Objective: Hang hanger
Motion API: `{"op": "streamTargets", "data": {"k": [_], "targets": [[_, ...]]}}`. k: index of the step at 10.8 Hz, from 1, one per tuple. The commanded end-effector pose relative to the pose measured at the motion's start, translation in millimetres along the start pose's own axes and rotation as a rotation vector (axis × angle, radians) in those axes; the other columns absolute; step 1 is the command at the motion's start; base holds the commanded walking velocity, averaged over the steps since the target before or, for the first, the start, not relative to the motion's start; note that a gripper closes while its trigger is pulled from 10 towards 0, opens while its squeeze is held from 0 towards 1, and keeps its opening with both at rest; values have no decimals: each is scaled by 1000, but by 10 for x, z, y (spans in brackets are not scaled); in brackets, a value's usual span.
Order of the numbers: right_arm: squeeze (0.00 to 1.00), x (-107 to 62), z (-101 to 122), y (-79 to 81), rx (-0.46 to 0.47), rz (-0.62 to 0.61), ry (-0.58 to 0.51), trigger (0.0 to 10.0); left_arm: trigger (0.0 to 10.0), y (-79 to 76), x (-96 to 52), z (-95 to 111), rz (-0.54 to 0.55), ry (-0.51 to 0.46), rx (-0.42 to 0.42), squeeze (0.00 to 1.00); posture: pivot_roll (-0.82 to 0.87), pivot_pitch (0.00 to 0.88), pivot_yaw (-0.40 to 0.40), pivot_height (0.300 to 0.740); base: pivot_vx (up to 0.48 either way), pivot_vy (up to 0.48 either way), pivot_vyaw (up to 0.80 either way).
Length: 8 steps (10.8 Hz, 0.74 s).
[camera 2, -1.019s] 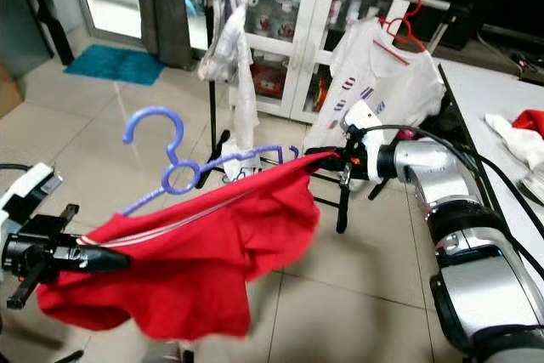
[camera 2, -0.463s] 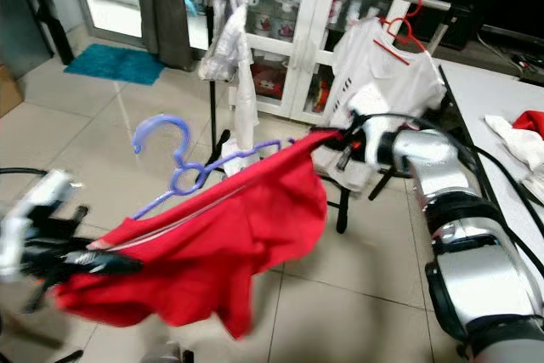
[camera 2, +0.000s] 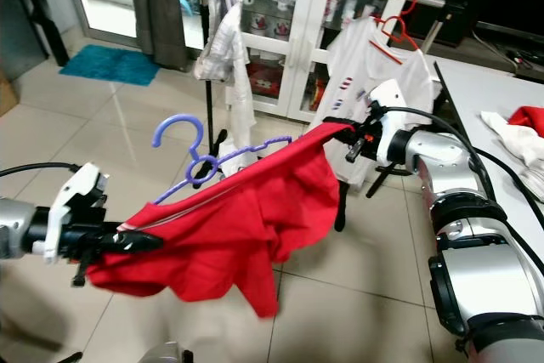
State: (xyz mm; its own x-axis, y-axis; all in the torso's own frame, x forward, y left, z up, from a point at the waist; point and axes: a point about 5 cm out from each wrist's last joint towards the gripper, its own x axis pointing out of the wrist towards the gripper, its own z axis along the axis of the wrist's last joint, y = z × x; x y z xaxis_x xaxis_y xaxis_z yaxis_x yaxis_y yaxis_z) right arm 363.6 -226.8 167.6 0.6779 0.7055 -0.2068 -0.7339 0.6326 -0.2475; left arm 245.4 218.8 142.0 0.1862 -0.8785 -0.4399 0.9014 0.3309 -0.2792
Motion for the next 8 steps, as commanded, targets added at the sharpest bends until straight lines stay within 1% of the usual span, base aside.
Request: {"op": "streamTargets", "data": {"k": [1,2,3,4,5,6,7,8], "targets": [[0,-357,25,-275,37,-198,-32,0,0,105,-78,-277,119,109,-111,0,52,13,-90,740,0,0,0],[0,-304,20,-219,23,-152,-29,0,0,175,-87,-283,173,111,-116,0,52,13,-89,740,0,0,0],[0,-229,22,-137,7,-86,-30,0,0,228,-135,-286,198,126,-124,0,55,14,-92,740,0,0,0],[0,-161,28,-40,-9,-1,-43,0,0,232,-143,-267,160,124,-127,0,56,14,-92,740,0,0,0],[0,-137,31,-6,-24,27,-42,0,0,222,-124,-235,118,114,-79,0,56,14,-92,740,0,0,0],[0,-106,2,41,-62,50,-6,0,0,166,-73,-119,29,82,39,0,55,13,-91,740,0,0,0],[0,-110,-11,38,-63,39,3,0,0,142,-78,-92,9,71,65,0,55,13,-91,740,0,0,0],[0,-133,-21,24,-46,23,-1,0,0,134,-151,-71,20,24,63,0,43,10,-74,740,0,0,0]]}}
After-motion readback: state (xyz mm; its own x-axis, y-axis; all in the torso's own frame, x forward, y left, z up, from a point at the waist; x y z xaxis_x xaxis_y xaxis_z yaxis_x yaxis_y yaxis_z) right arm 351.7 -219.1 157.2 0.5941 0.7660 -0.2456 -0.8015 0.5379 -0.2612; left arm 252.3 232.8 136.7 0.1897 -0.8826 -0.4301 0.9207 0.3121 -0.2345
